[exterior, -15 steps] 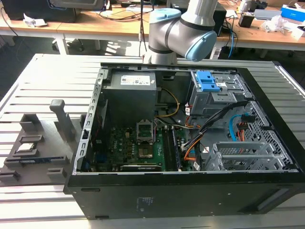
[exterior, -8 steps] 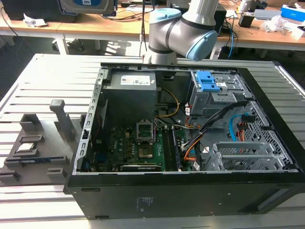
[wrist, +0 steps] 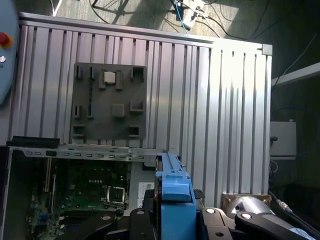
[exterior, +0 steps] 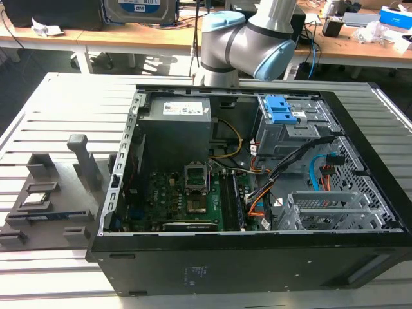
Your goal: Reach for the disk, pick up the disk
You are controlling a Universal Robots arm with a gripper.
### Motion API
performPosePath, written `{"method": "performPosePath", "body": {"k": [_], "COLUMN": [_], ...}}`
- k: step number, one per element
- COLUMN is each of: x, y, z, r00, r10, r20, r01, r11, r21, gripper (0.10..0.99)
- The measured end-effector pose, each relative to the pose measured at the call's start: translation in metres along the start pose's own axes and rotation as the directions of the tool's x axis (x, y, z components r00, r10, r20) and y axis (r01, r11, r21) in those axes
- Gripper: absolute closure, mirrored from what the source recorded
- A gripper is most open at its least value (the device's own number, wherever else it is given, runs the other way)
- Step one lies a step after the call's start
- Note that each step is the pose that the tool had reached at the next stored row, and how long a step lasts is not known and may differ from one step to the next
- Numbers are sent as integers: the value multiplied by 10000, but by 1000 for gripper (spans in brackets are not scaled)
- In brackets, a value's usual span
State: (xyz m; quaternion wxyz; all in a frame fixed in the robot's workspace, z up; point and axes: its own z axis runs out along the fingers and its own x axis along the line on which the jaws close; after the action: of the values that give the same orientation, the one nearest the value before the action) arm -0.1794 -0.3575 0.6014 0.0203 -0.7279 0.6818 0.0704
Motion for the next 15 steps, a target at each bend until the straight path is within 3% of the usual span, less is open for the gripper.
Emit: {"method": "performPosePath", "body": {"k": [8, 15], "x": [16, 39], "y": [-272, -551], "z": [58, 170], "r00": [10000, 10000], "r10": [2, 3], "r20": [-1, -17], "r01": [-2, -3], "r11": [10000, 10000], "r21": [-1, -9], "gripper": [718, 718]}}
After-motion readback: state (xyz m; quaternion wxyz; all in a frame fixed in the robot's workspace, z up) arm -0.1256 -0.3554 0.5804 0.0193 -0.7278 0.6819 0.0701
